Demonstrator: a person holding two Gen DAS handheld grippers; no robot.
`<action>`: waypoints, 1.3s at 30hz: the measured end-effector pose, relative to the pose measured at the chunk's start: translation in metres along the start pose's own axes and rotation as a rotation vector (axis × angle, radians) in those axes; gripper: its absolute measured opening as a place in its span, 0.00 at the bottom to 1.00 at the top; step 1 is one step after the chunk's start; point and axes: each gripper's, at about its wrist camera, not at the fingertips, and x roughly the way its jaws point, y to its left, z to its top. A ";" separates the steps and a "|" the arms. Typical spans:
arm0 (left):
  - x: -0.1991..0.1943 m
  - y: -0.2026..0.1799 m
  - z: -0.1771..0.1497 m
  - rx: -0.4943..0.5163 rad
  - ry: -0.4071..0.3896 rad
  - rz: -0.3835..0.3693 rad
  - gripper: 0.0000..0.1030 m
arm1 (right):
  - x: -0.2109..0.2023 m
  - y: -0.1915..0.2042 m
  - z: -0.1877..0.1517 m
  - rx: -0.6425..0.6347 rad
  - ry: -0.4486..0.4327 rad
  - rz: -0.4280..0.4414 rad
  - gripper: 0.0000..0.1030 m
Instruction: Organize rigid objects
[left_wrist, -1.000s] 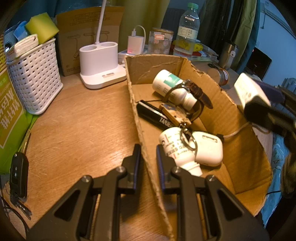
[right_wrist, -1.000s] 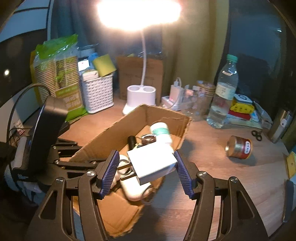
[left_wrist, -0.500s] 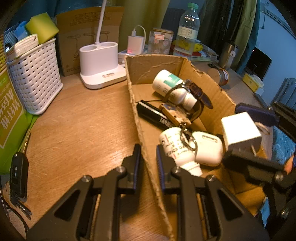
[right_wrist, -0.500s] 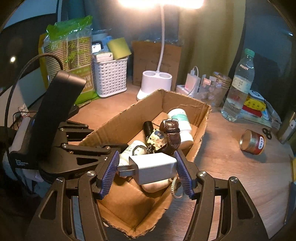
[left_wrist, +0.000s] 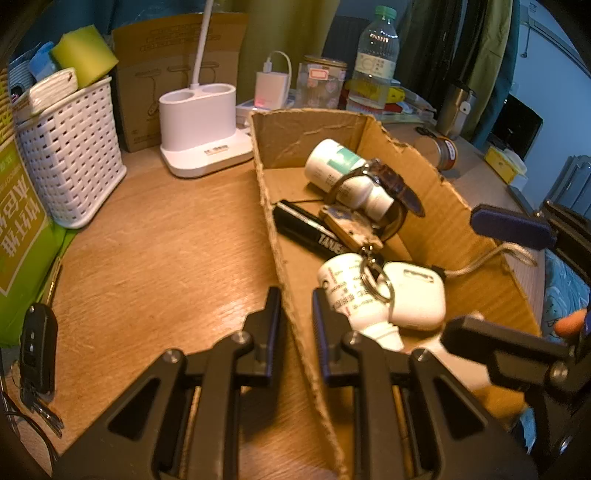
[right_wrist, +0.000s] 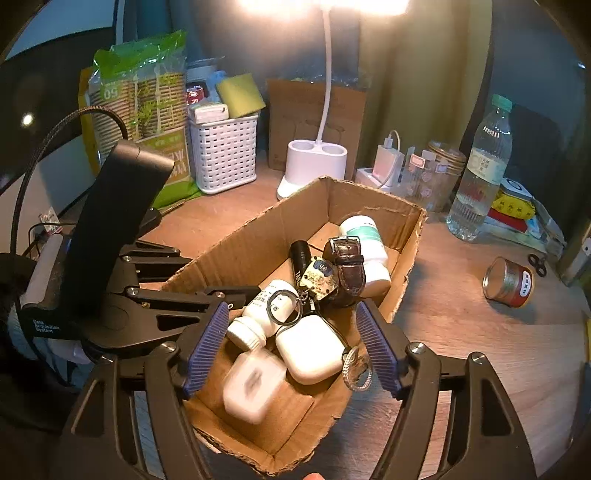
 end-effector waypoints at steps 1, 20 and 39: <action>0.000 0.000 0.000 0.000 0.001 0.000 0.18 | 0.000 -0.001 0.000 0.002 -0.002 -0.001 0.72; -0.001 0.000 0.000 0.001 0.000 0.001 0.18 | -0.018 -0.021 0.006 0.050 -0.037 -0.073 0.73; -0.002 0.001 0.001 0.002 -0.001 0.003 0.18 | -0.024 -0.053 -0.001 0.130 -0.034 -0.153 0.73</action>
